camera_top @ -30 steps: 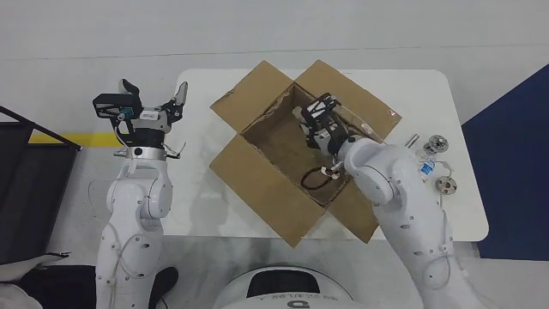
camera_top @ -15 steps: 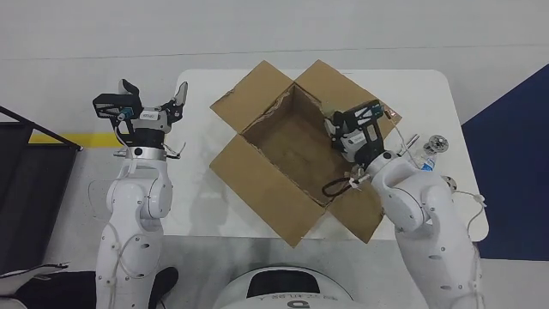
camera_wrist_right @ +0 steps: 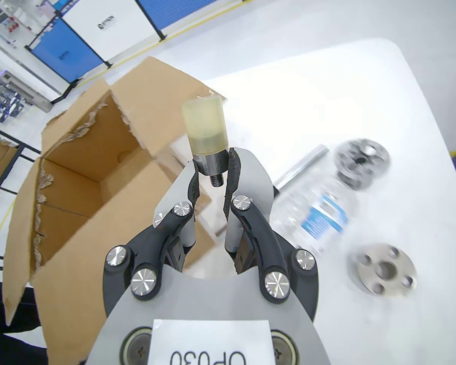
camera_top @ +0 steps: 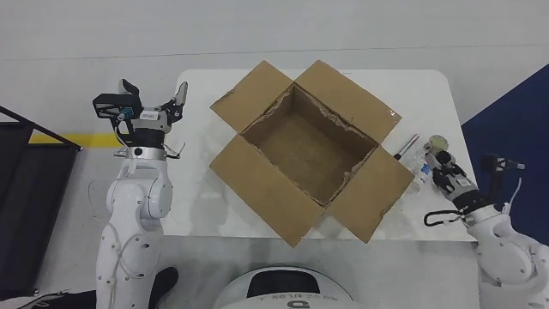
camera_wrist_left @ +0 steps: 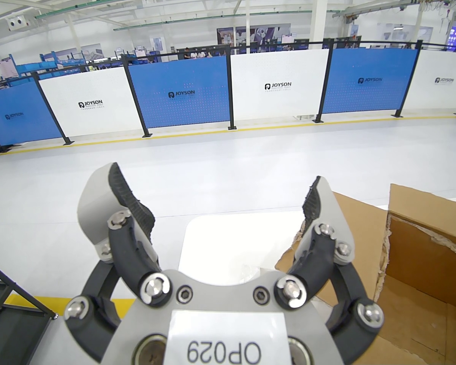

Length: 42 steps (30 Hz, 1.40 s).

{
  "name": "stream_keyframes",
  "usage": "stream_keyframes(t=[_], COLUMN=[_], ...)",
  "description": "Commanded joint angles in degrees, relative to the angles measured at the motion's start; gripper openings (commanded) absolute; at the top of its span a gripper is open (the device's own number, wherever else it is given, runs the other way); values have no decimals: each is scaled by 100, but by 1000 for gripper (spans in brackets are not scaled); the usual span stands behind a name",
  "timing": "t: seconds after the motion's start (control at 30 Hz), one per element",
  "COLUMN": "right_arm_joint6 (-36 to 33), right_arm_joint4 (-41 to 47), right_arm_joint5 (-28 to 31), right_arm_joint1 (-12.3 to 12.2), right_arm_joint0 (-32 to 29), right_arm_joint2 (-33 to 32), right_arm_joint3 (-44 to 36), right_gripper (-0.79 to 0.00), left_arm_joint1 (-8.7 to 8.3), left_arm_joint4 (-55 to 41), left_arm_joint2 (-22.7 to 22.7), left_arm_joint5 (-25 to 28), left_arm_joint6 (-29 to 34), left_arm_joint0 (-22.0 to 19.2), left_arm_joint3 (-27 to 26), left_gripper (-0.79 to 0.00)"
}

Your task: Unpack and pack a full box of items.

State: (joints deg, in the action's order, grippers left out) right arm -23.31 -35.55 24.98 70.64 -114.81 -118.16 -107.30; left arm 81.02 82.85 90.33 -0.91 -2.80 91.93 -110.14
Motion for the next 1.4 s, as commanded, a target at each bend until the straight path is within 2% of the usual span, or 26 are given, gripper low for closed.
stream_keyframes(t=[0.0,0.33,0.47,0.83,1.37], right_arm_joint6=[-227,-1493,-1640,-1978,-2868], right_arm_joint4=[154,-163,-142,-545,-982], right_arm_joint5=[11,-34,391,345,-291], right_arm_joint1=[-27,-186,-221,-299,-434], right_arm_joint0=[20,66,-54,14,536], right_arm_joint2=[-165,-543,-575,-366,49], right_arm_joint3=[284,902,1016,1003,1122], right_gripper=[-785,-785,-785,-785,-785], left_arm_joint1=[0,0,0,0,0], left_arm_joint4=[0,0,0,0,0], left_arm_joint2=[0,0,0,0,0], left_arm_joint5=[0,0,0,0,0], left_arm_joint6=[0,0,0,0,0], left_arm_joint0=[0,0,0,0,0], left_arm_joint3=[0,0,0,0,0], left_gripper=[0,0,0,0,0])
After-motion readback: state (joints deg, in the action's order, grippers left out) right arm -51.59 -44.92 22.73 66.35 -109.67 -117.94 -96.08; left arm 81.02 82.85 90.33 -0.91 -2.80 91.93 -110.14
